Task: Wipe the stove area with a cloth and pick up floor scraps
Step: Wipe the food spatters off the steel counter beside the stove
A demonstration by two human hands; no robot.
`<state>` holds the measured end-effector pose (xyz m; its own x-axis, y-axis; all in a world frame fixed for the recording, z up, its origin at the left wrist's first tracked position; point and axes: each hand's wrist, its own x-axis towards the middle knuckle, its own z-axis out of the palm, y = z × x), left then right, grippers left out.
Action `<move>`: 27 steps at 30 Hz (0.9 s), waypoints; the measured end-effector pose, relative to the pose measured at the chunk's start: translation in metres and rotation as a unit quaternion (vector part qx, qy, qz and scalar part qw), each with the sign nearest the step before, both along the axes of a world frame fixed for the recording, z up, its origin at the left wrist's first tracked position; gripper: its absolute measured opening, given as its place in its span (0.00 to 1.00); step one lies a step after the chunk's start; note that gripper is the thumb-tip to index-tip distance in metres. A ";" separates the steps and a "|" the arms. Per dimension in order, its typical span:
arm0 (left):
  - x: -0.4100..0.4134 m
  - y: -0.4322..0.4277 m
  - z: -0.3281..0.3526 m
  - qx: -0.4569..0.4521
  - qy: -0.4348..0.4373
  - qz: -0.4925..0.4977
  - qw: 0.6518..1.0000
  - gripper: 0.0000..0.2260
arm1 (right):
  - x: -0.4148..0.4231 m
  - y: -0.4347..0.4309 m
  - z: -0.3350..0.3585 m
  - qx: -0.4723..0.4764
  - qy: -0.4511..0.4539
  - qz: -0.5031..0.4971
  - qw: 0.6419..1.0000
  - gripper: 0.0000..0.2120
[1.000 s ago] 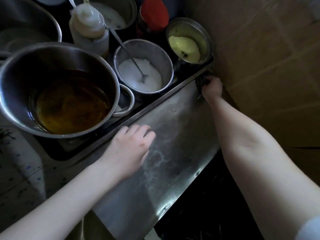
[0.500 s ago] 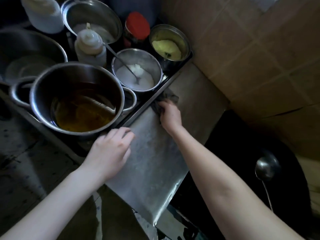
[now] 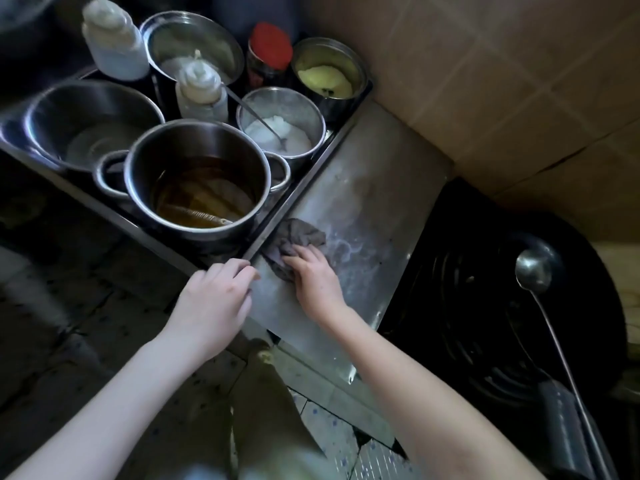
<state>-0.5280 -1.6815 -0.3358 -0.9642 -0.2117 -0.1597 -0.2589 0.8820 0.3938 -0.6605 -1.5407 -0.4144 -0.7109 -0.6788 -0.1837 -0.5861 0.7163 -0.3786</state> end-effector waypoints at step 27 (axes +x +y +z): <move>0.029 -0.022 -0.005 -0.023 0.018 -0.012 0.999 0.13 | 0.048 -0.021 0.006 -0.007 -0.034 -0.072 0.997 0.19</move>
